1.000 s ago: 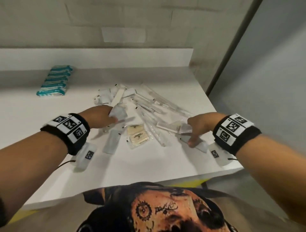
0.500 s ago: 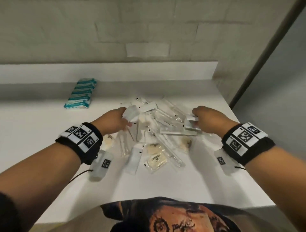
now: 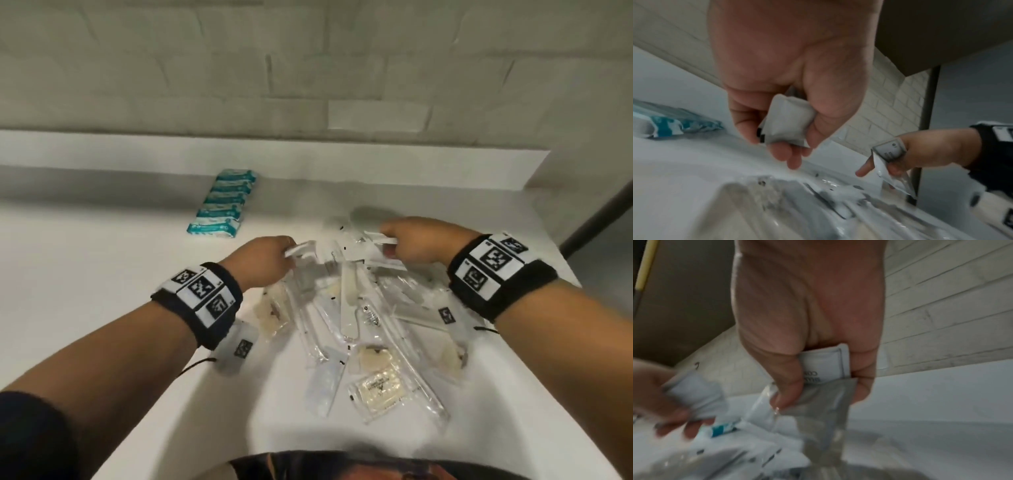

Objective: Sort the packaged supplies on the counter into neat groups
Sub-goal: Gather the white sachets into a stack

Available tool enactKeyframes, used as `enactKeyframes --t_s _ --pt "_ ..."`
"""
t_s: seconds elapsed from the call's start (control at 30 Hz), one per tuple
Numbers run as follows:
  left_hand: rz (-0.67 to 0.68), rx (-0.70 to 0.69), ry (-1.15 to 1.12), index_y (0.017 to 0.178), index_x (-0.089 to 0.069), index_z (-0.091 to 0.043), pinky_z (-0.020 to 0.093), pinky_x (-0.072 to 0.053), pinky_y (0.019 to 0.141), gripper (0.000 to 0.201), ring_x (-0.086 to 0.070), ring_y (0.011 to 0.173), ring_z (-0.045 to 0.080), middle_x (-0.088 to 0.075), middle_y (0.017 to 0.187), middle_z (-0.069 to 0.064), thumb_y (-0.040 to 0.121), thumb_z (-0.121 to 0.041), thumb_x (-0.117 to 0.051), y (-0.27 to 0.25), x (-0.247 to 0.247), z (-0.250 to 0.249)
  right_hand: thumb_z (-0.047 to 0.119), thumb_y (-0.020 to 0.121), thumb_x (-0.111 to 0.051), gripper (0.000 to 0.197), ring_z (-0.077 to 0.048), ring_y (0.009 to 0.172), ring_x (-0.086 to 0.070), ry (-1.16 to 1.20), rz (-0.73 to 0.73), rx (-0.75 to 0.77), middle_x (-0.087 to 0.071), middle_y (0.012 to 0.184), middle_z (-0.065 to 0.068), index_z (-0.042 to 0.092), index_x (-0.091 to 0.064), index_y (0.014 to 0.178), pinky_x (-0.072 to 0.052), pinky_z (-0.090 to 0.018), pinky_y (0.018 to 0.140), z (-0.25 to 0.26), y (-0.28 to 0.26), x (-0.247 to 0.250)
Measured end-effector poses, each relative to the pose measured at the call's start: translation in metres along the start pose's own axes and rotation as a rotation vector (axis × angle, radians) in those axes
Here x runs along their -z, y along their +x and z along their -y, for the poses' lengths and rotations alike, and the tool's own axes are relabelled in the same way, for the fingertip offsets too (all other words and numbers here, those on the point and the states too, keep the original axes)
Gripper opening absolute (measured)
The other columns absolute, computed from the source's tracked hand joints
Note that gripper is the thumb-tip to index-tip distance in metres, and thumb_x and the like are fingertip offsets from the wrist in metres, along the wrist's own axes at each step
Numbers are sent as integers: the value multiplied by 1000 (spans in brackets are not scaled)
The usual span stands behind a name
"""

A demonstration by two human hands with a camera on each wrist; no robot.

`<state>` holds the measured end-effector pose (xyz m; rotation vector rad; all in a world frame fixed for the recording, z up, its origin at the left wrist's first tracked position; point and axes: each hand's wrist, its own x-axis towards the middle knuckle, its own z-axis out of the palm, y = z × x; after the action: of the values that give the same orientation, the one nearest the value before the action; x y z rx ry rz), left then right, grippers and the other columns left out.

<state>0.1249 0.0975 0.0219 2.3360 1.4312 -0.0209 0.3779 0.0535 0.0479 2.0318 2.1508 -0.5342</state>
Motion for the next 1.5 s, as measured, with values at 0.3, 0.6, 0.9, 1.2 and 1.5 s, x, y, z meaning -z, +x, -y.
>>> enactKeyframes --t_s 0.3,0.6,0.9,1.2,1.5 --pt "355 -239 423 134 -47 -28 30 -42 91 69 -53 113 22 -47 130 -4 72 -24 -79 56 3 -8 13 91 -53 10 -18 84 -58 77 94 -48 -63 95 1 21 -57 88 -48 -29 73 -15 11 -22" --pt "318 -134 482 117 -57 -17 30 -45 87 50 -59 104 25 -63 116 4 76 -42 -71 65 -1 -37 21 88 -65 9 -8 70 -54 492 -270 -169 -59 78 8 26 -57 88 -38 -21 59 -44 -40 -16" --pt "-72 9 -1396 98 -62 -4 49 -57 80 14 -65 93 33 -65 100 15 95 -13 -51 -20 3 -88 2 84 -66 28 -16 76 -65 1257 -450 13 -67 89 1 17 -57 105 -54 -28 60 10 -68 -2" --pt "-26 -21 -1593 123 -60 -9 34 -60 71 35 -71 96 25 -72 109 11 89 -2 -59 -78 -20 -97 9 87 -68 35 -19 59 -62 1306 -471 8 -60 83 -7 13 -42 111 -52 -31 50 53 -84 -10" --pt "-162 25 -1661 104 -65 -8 25 -58 58 16 -71 85 19 -74 99 7 93 -8 -54 -99 -15 -73 3 88 -63 26 -18 70 -65 1589 -224 33 -70 73 -1 9 -57 112 -59 -35 56 50 -103 -16"
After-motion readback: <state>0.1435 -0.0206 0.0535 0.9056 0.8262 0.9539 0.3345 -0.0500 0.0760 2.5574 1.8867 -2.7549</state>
